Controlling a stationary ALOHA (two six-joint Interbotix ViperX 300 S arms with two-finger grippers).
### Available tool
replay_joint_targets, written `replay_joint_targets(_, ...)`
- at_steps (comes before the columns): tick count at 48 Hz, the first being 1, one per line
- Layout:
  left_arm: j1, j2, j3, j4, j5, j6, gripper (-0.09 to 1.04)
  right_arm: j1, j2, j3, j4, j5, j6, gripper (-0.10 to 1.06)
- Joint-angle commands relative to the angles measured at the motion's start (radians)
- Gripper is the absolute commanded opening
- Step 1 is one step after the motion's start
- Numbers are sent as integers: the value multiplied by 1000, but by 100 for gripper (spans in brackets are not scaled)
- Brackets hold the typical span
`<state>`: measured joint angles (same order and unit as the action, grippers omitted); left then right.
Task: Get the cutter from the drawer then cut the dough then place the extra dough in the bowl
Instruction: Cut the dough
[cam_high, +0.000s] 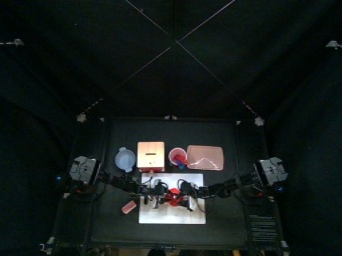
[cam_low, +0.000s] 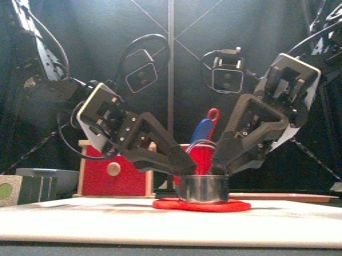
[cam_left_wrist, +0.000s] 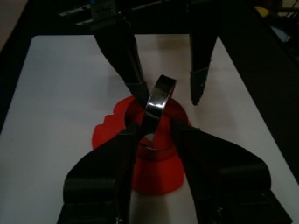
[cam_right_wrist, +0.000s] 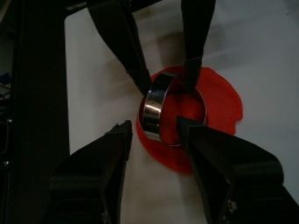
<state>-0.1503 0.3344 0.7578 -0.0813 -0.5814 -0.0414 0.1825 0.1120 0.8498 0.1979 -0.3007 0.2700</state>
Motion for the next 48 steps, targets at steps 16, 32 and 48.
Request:
replay_joint_targets(16, 6, -48, 18, 11, 28, 2, 87, -17, -9, 5, -3, 6, -2, 85)
replay_joint_targets(32, 8, -86, 26, 38, 28, 2, 87, -17, -17, 2, -5, 6, -2, 85)
replay_joint_targets(48, 9, -149, 52, 54, 28, 3, 85, -17, -26, -2, -8, 6, 0, 84)
